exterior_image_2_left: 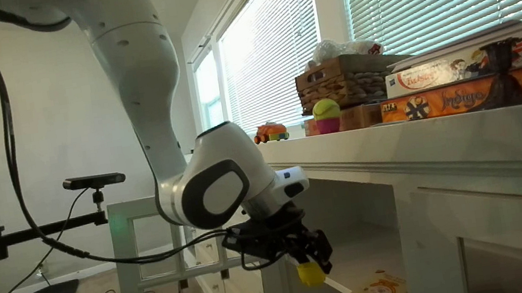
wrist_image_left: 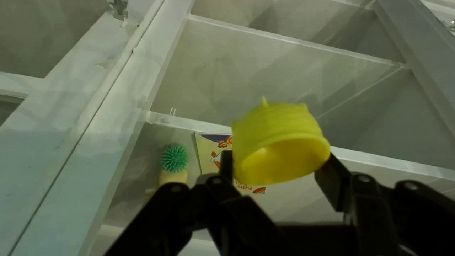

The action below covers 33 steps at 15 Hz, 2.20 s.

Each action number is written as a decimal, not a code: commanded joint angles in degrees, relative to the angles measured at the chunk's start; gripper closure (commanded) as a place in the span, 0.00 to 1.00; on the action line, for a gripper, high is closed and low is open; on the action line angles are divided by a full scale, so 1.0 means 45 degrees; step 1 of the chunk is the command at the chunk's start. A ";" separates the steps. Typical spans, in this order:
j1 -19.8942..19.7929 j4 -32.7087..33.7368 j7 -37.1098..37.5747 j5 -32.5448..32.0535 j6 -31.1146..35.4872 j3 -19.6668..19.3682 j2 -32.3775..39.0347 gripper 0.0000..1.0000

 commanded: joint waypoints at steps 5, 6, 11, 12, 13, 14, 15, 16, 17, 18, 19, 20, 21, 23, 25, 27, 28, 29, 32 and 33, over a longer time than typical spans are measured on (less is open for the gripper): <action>-0.0379 0.3114 0.0472 0.0828 -0.0138 0.1162 0.2410 0.65; -0.0384 0.3452 0.0514 0.0867 -0.0216 0.1252 0.2602 0.65; -0.0269 0.5054 0.0536 0.0984 -0.0516 0.1319 0.3647 0.65; -0.0205 0.5359 0.0502 0.0994 -0.0598 0.1232 0.3853 0.65; -0.0202 0.5694 0.0502 0.1001 -0.0746 0.1215 0.4087 0.65; -0.0194 0.6027 0.0496 0.1004 -0.0854 0.1194 0.4330 0.65; -0.0172 0.6341 0.0496 0.1018 -0.0996 0.1144 0.4527 0.65; -0.0167 0.6680 0.0496 0.1022 -0.1165 0.1117 0.4754 0.65; -0.0143 0.6970 0.0497 0.1029 -0.1339 0.1068 0.4931 0.65; -0.0118 0.7257 0.0505 0.1036 -0.1518 0.1025 0.5110 0.65; -0.0109 0.7515 0.0501 0.1027 -0.1699 0.0990 0.5247 0.65; -0.0107 0.7738 0.0512 0.1027 -0.1849 0.0974 0.5377 0.65; -0.0104 0.7968 0.0525 0.1028 -0.1993 0.0960 0.5510 0.65; -0.0097 0.8383 0.0543 0.1028 -0.2240 0.0931 0.5745 0.65; -0.0073 0.8804 0.0589 0.1051 -0.2484 0.0900 0.6008 0.65; -0.0054 0.9111 0.0619 0.1060 -0.2654 0.0883 0.6205 0.65; -0.0048 0.9256 0.0635 0.1065 -0.2748 0.0883 0.6312 0.65; -0.0049 0.9384 0.0645 0.1067 -0.2814 0.0883 0.6395 0.65; -0.0027 0.9823 0.0681 0.1067 -0.2979 0.0836 0.6714 0.65; -0.0033 0.9967 0.0688 0.1068 -0.3034 0.0832 0.6808 0.65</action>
